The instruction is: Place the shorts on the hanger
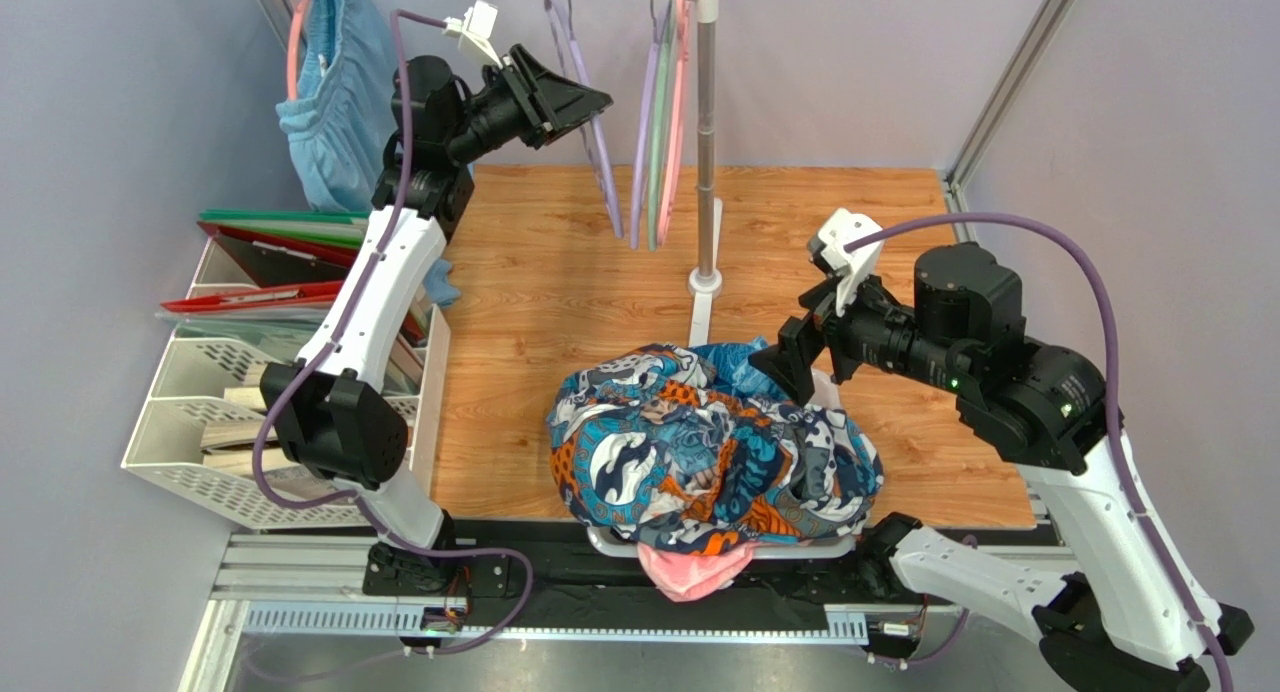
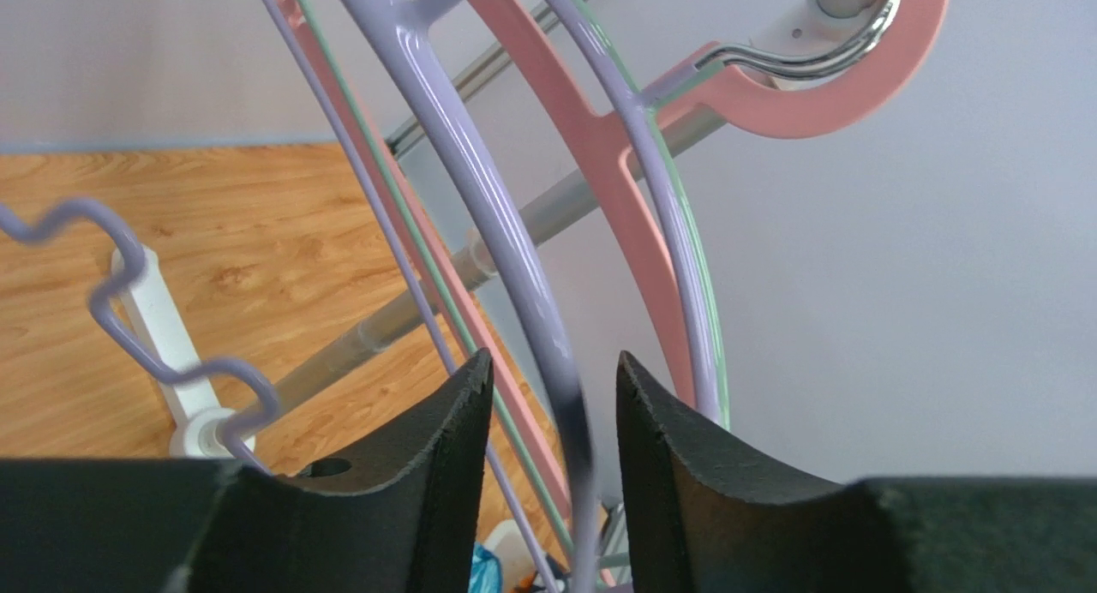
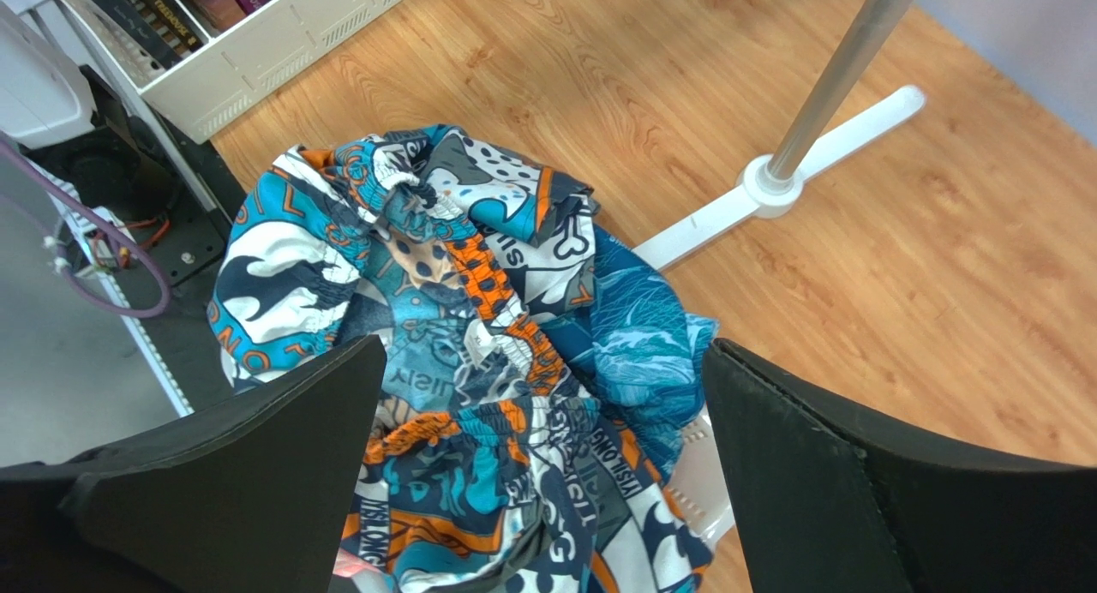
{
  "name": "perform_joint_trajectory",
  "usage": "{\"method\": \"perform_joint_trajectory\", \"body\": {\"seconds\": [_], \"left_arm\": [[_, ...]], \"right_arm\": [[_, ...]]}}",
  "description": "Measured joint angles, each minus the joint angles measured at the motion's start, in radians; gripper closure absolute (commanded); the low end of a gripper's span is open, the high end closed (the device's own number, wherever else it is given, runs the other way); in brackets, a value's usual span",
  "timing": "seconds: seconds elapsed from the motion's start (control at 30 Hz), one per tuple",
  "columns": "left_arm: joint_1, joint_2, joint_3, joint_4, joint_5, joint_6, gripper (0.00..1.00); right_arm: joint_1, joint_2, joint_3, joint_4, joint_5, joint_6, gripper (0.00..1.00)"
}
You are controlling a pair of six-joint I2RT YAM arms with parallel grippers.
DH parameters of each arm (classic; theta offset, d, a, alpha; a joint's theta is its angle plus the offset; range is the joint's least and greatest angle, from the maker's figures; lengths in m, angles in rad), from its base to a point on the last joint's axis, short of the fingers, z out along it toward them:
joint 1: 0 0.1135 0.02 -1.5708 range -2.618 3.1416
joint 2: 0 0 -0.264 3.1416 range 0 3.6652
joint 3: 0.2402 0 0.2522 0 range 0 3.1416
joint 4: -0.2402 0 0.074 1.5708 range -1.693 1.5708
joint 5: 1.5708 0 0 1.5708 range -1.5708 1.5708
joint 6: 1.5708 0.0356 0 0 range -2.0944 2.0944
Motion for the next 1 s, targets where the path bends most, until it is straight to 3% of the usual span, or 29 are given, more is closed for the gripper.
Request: {"method": "perform_joint_trajectory", "body": {"seconds": [0.37,0.67,1.0], "left_arm": [[0.003,0.019,-0.001,0.104,0.023,-0.119,0.99],[0.024,-0.030,-0.009,0.120,0.006,-0.134,1.00],[0.035,-0.260,-0.230,0.140,-0.006,-0.176,1.00]], "right_arm": [[-0.005,0.055,0.036,-0.022,0.041,0.180,0.00],[-0.016,0.056,0.105,0.000,0.019,0.174,0.04],[-0.016,0.164,0.214,0.122,-0.011,0.171,0.05]]}}
